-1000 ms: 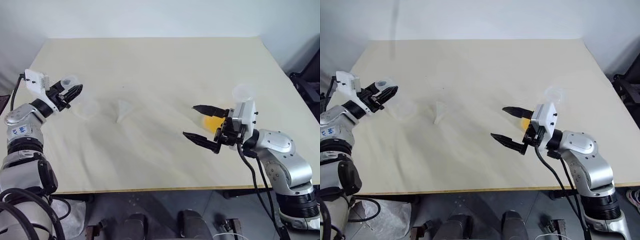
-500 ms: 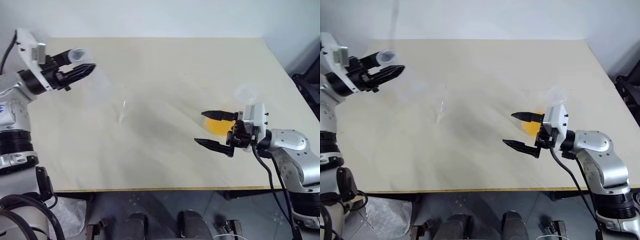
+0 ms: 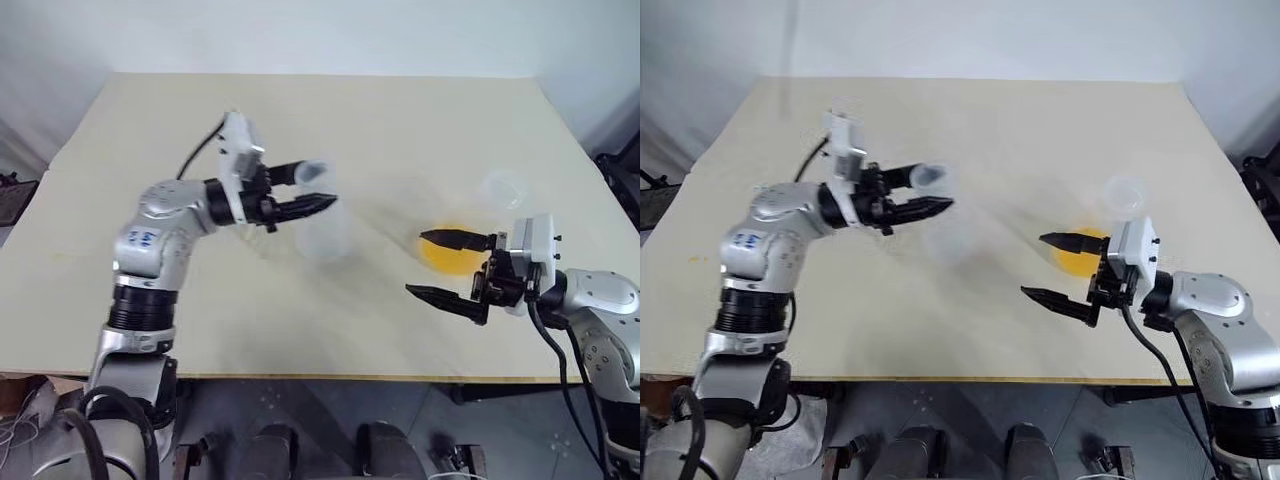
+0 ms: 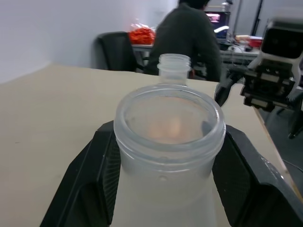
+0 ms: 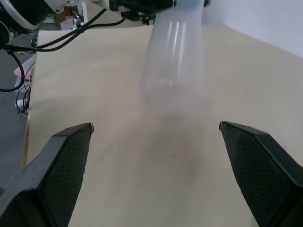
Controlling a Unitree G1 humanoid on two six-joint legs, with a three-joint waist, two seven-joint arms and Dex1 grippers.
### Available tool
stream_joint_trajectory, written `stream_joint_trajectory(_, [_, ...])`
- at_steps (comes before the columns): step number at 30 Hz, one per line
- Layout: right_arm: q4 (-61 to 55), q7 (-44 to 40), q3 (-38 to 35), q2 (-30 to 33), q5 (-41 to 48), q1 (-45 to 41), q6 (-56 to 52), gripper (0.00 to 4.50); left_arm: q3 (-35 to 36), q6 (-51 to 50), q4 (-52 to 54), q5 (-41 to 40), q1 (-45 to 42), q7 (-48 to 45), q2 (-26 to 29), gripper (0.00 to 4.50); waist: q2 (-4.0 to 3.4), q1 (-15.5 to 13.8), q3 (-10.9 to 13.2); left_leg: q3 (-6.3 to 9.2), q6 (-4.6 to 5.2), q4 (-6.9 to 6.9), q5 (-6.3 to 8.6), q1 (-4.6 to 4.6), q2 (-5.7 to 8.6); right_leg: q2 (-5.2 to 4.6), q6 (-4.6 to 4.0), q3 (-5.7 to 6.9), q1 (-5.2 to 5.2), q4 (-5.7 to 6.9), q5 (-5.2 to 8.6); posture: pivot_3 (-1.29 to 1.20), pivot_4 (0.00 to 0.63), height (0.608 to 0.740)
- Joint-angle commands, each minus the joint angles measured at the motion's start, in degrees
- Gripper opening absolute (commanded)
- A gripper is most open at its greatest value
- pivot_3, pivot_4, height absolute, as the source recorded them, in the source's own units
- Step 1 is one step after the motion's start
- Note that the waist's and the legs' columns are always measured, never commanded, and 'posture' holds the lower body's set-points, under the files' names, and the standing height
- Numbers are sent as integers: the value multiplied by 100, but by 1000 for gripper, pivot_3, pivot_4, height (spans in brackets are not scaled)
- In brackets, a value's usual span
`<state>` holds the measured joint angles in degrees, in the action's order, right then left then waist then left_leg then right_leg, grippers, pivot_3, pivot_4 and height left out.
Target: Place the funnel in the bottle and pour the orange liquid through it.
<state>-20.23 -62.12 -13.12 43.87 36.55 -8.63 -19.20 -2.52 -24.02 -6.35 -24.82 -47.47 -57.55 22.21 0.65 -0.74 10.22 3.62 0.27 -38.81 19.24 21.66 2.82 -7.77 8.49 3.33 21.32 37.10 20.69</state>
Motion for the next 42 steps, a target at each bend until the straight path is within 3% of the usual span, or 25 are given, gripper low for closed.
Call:
stream_joint_trajectory(1, [-320, 44, -353, 114, 64, 343, 36, 4500, -462, 539, -263, 411, -65, -108, -210, 2358, 0, -49, 0, 0, 1, -3, 0, 0, 0, 1, 0, 2, -5, -5, 0, 0, 150, 740])
stream_joint_trajectory(12, [-848, 466, -508, 14, 85, 947, 52, 4500, -877, 983, -922, 861, -388, -76, -846, 2358, 0, -69, 0, -9, 3, -7, 2, 1, -2, 5, 3, -1, -6, -11, -2, 0, 150, 740])
stream_joint_trajectory(29, [-944, 732, -504, 3, 76, 1058, 140, 4500, -1089, 1153, -1478, 1262, -577, -208, -1188, 2358, 0, -66, 0, -8, 3, -8, 2, 1, -3, 7, 3, 1, -7, -11, -1, 0, 150, 740])
stream_joint_trajectory(35, [-893, 740, -533, 40, 68, 1048, 144, 4500, -1058, 1098, -1486, 1254, -625, -308, -1132, 4311, 0, -67, 0, -8, 4, -8, 2, 1, -2, 7, 3, 1, -7, -12, -1, 0, 150, 740])
stream_joint_trajectory(42, [-776, 700, -597, 159, 10, 1020, 93, 4500, -777, 897, -1119, 943, -534, -565, -929, 4450, 0, -61, 0, -8, 4, -8, 2, 1, -3, 7, 3, 0, -7, -11, -1, 0, 150, 740])
